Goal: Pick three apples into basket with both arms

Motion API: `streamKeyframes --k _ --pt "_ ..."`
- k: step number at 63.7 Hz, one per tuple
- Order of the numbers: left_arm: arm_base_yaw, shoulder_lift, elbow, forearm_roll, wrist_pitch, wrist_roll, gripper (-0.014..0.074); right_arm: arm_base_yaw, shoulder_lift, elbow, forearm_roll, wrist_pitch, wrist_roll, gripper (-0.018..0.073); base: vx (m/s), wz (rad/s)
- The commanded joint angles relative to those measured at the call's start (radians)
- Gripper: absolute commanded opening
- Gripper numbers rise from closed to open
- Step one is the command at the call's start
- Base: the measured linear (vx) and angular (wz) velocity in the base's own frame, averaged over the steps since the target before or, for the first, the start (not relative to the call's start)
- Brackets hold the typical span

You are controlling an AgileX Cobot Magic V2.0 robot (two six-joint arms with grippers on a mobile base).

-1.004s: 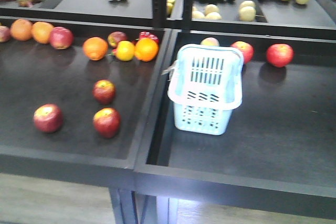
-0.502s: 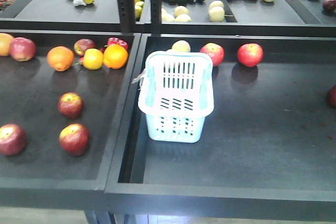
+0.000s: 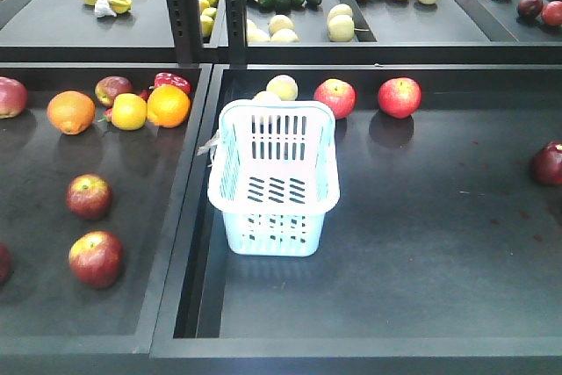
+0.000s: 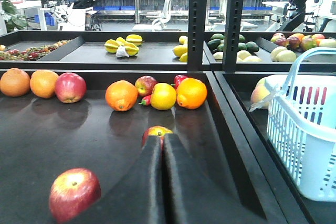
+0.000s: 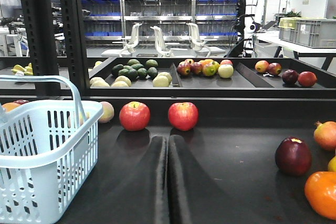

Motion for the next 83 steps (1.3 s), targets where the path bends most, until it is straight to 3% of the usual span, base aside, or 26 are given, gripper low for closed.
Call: streamKeyframes --k 1,83 --pt "-0.002 -0.004 0.024 0.001 -0.073 -0.001 -0.0007 -0.005 -0.011 0.015 -0.006 -0.069 -0.002 -0.0004 0.07 -0.04" --pt "-0.002 -0.004 0.024 0.001 -0.073 -0.001 -0.0007 -0.005 -0.011 0.015 -0.006 -0.07 -0.002 -0.0004 0.05 -0.01"
